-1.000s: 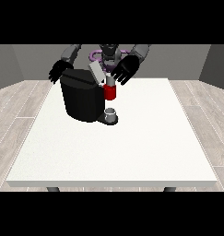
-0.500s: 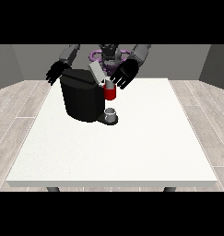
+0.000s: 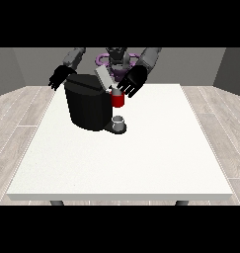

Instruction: Insert the coffee pod into the coffee machine and close the lid

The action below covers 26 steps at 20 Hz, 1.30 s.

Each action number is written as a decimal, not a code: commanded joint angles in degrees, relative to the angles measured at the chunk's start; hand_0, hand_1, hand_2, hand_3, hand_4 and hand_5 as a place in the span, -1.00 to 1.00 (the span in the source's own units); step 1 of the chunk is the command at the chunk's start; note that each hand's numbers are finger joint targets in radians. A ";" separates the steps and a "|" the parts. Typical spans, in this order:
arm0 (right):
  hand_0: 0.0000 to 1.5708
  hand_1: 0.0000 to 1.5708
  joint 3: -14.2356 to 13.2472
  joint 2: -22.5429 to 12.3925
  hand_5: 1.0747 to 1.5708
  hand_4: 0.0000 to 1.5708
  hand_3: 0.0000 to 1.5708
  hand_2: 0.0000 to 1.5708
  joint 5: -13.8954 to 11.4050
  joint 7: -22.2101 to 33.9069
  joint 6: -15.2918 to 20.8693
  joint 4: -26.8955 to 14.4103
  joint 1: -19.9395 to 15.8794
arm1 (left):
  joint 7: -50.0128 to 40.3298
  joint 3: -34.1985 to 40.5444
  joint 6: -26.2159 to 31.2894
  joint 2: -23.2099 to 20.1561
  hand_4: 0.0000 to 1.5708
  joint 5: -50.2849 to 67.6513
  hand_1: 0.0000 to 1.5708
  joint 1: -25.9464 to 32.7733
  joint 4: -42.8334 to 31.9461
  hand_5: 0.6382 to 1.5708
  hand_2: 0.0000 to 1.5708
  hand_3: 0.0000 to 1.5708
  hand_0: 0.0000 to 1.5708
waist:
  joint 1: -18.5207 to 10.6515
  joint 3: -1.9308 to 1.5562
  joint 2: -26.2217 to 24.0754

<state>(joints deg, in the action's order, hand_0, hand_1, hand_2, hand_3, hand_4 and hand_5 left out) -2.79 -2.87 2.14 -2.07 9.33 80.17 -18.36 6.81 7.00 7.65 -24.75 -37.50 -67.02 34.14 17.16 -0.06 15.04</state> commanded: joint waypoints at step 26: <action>-1.00 -1.00 -0.55 -1.03 1.00 -0.57 -1.00 -1.00 0.19 -0.92 -0.51 -1.29 0.04 | 1.61 -4.10 2.14 -1.10 -1.00 -6.41 -1.00 0.02 -0.25 1.00 -1.00 -1.00 -1.00 | 0.21 0.05 0.08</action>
<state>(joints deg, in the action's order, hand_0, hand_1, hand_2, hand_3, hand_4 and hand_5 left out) -2.89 -2.36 2.01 -4.46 9.97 78.95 -18.14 9.95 4.36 10.52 -27.48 -42.13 -67.79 34.37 16.65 -0.13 15.73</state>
